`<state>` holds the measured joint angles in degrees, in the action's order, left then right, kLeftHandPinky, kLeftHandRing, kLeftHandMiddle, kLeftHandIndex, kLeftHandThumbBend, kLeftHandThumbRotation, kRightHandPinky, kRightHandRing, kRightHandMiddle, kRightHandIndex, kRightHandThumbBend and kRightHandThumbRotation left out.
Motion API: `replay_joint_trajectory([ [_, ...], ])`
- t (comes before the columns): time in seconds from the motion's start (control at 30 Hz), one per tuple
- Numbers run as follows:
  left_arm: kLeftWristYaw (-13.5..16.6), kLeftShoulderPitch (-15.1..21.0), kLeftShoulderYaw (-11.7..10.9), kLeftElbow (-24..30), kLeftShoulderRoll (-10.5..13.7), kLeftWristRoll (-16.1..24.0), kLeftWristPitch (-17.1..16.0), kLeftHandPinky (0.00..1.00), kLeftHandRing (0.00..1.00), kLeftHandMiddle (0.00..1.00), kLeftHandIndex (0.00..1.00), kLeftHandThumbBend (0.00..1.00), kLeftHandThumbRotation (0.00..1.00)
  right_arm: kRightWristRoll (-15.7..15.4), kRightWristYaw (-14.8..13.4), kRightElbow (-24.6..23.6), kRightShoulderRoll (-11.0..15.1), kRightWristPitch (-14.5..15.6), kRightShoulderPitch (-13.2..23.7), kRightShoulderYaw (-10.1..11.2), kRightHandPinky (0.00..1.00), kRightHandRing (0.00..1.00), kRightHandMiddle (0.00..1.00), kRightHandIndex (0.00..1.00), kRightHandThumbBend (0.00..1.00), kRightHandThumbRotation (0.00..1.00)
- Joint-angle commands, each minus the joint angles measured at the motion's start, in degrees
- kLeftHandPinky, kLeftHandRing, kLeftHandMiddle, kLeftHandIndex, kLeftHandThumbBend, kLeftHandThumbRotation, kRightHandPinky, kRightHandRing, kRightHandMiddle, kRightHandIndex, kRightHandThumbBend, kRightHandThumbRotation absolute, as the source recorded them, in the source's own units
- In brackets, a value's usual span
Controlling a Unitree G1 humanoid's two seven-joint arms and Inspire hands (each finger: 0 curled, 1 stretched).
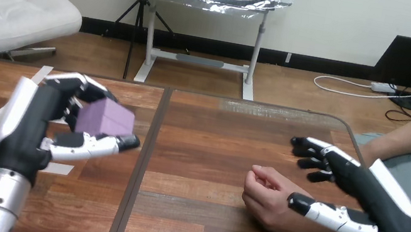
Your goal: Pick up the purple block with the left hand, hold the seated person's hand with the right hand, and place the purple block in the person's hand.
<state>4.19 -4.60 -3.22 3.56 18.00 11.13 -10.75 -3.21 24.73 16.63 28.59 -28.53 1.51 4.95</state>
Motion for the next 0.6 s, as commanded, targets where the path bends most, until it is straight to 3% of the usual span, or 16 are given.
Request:
replay_joint_trajectory([
  [0.0, 2.1, 2.0, -3.6, 9.1, -1.6, -2.2, -3.6, 0.28, 0.34, 0.39, 0.41, 0.55, 0.0, -0.6, -1.8, -0.1, 3.2, -1.1, 7.4, 2.2, 0.75, 0.83, 0.86, 0.87, 0.9, 0.62],
  [0.27, 1.8, 0.7, -4.1, 10.9, -2.6, -2.5, -4.0, 0.28, 0.33, 0.38, 0.41, 0.54, 0.0, -1.1, -1.9, 1.1, 4.4, -1.2, 7.9, 1.9, 0.71, 0.82, 0.86, 0.86, 0.91, 0.61],
  [0.57, 1.3, -1.0, -4.0, 13.4, -4.1, -2.2, -3.6, 0.28, 0.33, 0.38, 0.41, 0.55, 0.0, -3.8, -3.8, 3.4, 6.3, -2.5, 8.6, 1.4, 0.7, 0.82, 0.86, 0.87, 0.89, 0.62],
])
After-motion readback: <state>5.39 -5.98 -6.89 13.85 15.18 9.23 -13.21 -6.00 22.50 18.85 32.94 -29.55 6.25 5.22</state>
